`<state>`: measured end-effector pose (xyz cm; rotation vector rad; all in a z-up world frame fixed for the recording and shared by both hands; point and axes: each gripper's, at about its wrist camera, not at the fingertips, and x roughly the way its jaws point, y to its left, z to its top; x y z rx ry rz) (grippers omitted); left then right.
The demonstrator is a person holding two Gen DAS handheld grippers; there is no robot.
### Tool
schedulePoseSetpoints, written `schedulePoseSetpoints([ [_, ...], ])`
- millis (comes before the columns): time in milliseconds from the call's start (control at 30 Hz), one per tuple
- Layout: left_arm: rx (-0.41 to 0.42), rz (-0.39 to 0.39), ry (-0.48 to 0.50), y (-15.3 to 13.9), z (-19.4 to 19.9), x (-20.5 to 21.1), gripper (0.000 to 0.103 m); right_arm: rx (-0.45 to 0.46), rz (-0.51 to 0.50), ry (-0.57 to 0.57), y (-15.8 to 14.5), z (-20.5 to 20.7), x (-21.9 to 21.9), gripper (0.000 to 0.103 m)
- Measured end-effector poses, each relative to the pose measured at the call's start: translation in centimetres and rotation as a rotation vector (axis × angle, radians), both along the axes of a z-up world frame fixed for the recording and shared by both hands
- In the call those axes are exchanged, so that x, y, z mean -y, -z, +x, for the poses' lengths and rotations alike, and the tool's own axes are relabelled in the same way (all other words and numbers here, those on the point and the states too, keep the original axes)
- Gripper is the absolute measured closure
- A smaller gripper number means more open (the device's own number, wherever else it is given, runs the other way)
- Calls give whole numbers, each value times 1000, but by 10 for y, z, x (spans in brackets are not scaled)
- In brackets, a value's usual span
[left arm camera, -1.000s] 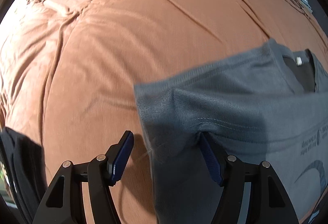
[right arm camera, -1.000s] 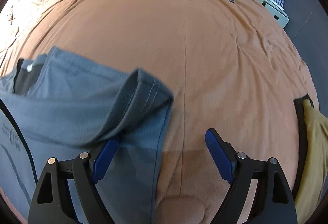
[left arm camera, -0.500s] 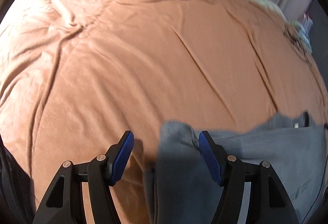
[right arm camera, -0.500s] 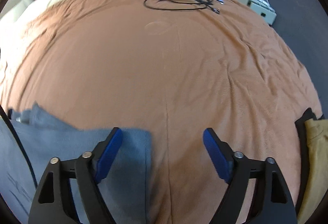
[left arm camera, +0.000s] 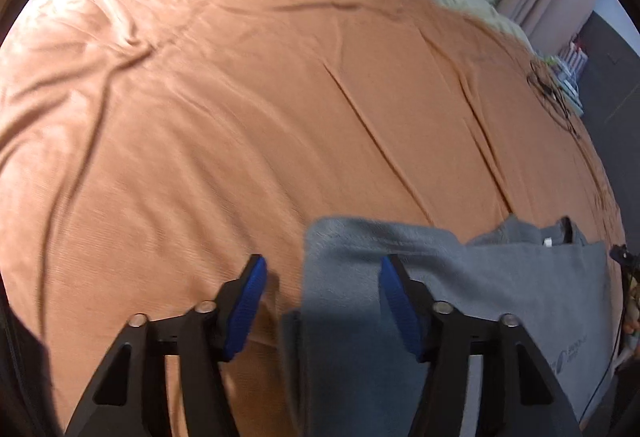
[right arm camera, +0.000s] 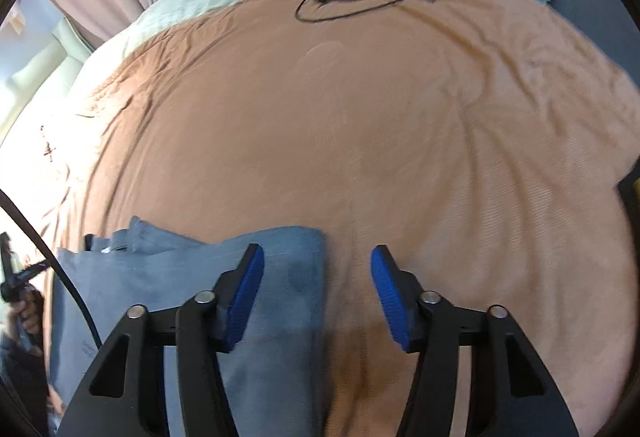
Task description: Fold small clothes
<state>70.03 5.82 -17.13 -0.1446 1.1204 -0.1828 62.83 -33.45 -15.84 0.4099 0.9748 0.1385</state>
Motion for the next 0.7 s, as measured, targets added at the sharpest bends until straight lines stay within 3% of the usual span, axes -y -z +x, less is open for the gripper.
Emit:
schedulePoseSetpoints([
  [133,-44,-4,1,17,6,7,66,-33,52,-27,15,18,1,65],
  [300,-34,-5,-2,17,8,8,98,-39,20,-44,13,30,-5,93],
  [333,-25,-2,-2,14,8,7,98,-23,6,-41,10,29,-5,97],
  [700,142,-16,-51,-53,-22,-13,100,157,-91,1,-61,-15,-26,99],
])
